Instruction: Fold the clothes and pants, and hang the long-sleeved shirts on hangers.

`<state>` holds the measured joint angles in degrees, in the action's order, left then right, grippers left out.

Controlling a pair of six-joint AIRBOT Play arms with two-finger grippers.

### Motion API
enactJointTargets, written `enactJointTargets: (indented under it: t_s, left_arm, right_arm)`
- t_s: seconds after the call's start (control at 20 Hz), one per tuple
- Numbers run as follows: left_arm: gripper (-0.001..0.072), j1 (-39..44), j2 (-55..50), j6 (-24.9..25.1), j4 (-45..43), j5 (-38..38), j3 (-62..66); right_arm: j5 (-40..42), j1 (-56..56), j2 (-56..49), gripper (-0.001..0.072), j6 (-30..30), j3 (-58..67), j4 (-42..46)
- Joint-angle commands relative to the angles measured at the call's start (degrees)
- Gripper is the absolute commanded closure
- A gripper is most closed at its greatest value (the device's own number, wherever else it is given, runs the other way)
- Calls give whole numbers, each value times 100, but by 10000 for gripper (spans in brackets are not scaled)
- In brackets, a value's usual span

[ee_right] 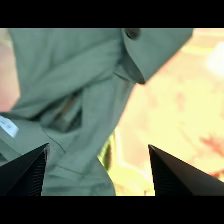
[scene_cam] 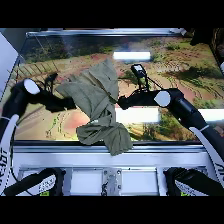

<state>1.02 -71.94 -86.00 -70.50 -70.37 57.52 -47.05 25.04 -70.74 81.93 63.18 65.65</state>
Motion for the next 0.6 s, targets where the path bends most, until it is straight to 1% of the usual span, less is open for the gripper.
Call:
enactJointTargets:
  t_s: [0.0, 0.05, 0.1, 0.15, 0.3, 0.45, 0.55]
  left_arm:
    - [85, 490, 369, 50, 186, 328, -1523]
    - [85, 623, 391, 48, 264, 442, -1770]
    - [85, 743, 387, -11, 321, 549, -1950]
    - [85, 846, 389, -155, 304, 708, -2107]
    - [85, 1058, 389, -490, 317, 1228, -2304]
    - [86, 1222, 389, -632, 317, 1617, -2302]
    - [97, 1281, 389, -789, 315, 1867, -2302]
  right_arm:
    - [-433, -96, -380, 39, -48, -2, 15]
    - [-428, -35, -466, 55, -50, -2, 13]
    - [-428, 22, -529, 108, -50, 0, 15]
    - [-426, 90, -586, 128, -52, 0, 15]
    - [-428, 313, -675, 127, -168, 0, 15]
    - [-426, 584, -732, 127, -179, 0, 46]
    - [-426, 804, -787, 127, -160, 39, 302]
